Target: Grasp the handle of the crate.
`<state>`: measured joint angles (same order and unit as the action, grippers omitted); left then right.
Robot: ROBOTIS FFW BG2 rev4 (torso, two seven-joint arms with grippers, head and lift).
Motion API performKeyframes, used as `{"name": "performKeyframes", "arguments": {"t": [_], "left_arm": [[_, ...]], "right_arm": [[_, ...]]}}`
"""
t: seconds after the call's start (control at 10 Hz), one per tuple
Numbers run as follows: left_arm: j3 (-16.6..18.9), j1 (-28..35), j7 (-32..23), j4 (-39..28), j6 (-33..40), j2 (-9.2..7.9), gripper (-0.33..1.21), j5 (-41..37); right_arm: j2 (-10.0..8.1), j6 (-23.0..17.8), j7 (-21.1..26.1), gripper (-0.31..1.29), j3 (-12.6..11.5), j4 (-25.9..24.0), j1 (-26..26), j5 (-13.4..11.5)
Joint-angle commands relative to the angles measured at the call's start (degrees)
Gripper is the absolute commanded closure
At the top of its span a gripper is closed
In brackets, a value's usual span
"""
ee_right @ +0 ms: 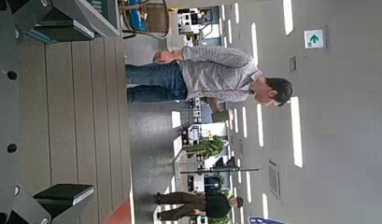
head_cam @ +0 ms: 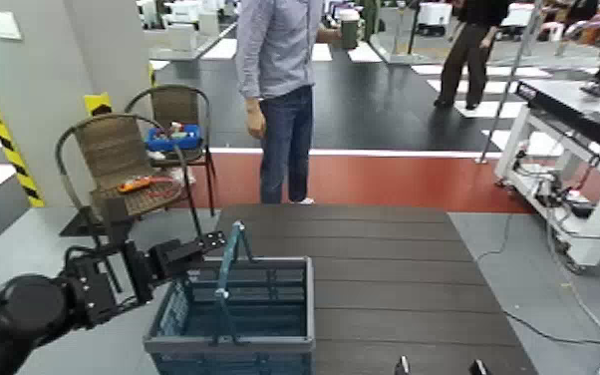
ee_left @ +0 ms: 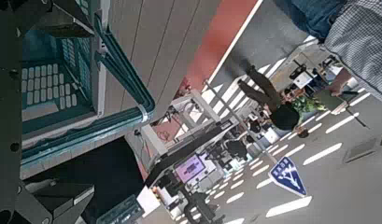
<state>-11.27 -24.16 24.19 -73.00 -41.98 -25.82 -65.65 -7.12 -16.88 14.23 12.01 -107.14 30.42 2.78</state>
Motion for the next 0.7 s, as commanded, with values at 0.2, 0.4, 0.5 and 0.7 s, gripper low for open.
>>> {"name": "performKeyframes", "arguments": {"t": [0.2,0.4,0.5,0.7], "left_arm": [[-2.4,-6.1,5.5,8.7,-6.3,0.07,0.13,-0.8],[-3.5,-9.1,8.0,12.7,-9.1,-0.19,0.13,0.6],[-4.2,-10.3,8.8,14.6,-10.8,-0.37,0.13,0.6],[-6.4,-12.8,12.5,18.7,-12.8,-0.28,0.13,0.6]], "right_arm": [[-0.09,0.0,-0.1,0.15,0.2,0.0,-0.2,0.2],[-0.09,0.2,-0.4,0.15,0.2,0.1,-0.4,0.4],[-0.09,0.2,-0.6,0.15,0.2,0.2,-0.5,0.4],[-0.09,0.2,-0.8,0.15,0.4,0.4,-0.8,0.6]]}}
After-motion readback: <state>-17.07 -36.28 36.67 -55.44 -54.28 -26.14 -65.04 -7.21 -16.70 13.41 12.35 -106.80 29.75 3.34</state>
